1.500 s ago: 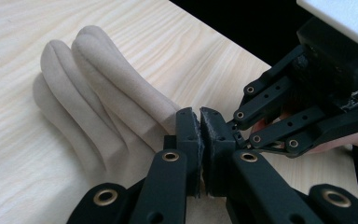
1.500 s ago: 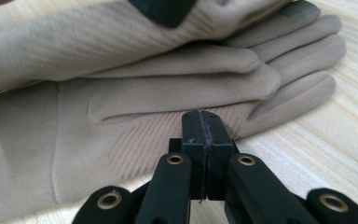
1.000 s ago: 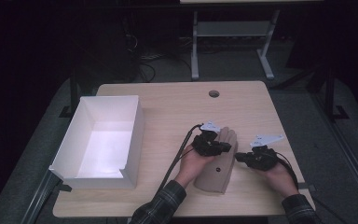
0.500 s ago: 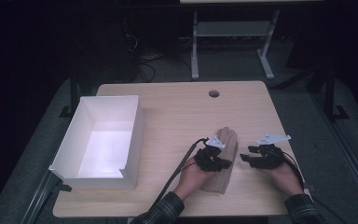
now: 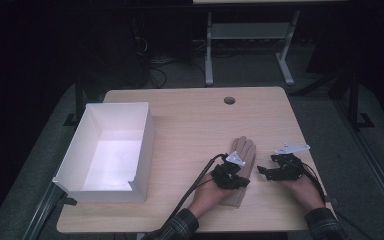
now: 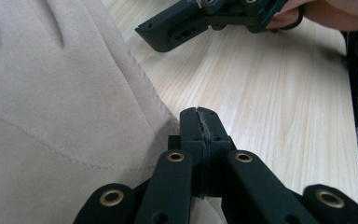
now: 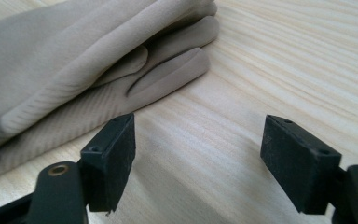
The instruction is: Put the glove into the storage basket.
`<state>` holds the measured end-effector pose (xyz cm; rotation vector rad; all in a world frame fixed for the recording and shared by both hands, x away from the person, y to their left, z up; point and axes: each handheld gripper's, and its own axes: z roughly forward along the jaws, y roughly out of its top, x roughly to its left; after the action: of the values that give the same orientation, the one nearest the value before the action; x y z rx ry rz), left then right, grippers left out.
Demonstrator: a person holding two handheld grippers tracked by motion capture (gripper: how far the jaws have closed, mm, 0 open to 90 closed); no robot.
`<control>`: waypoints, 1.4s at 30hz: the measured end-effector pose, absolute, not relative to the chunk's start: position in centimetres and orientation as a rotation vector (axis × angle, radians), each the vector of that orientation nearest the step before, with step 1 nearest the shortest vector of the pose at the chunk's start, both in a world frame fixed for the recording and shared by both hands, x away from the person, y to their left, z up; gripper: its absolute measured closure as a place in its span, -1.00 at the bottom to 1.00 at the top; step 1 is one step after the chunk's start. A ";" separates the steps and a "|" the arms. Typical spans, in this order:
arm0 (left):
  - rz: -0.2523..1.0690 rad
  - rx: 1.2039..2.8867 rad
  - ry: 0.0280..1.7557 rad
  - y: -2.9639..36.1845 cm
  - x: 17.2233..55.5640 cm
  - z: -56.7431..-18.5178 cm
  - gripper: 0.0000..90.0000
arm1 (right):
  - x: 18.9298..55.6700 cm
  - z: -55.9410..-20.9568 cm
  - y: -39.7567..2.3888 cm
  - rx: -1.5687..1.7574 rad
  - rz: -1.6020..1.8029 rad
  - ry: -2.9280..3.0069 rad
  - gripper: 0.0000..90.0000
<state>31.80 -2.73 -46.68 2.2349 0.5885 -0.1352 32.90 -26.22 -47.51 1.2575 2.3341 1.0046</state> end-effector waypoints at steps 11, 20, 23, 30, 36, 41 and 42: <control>-0.094 2.282 0.602 0.4 31.6 -46.1 0.99 | 32.8 -47.9 -26.1 1.239 1.003 2.321 -0.54; -0.075 2.298 0.615 3.3 31.8 -45.9 0.99 | 32.7 -48.2 -26.3 1.219 1.024 2.310 -0.59; -0.049 2.318 0.598 4.0 31.9 -45.7 0.99 | 32.6 -48.2 -26.4 1.217 1.024 2.314 -0.61; -0.041 2.302 0.626 6.2 32.2 -45.4 0.99 | 32.6 -48.2 -26.3 1.217 1.022 2.315 -0.61; -0.021 2.317 0.595 6.7 32.4 -44.4 0.83 | 32.5 -48.2 -26.3 1.213 1.022 2.314 -0.62; 0.006 2.333 0.551 6.5 32.9 -43.2 0.42 | 32.6 -48.2 -26.3 1.213 1.022 2.314 -0.62; 0.006 2.333 0.551 6.5 32.9 -43.2 0.31 | 32.6 -48.2 -26.3 1.213 1.022 2.314 -0.62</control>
<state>32.90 6.46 -43.21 2.3326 0.5508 0.0065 32.55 -26.33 -48.22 1.2133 2.3141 1.0219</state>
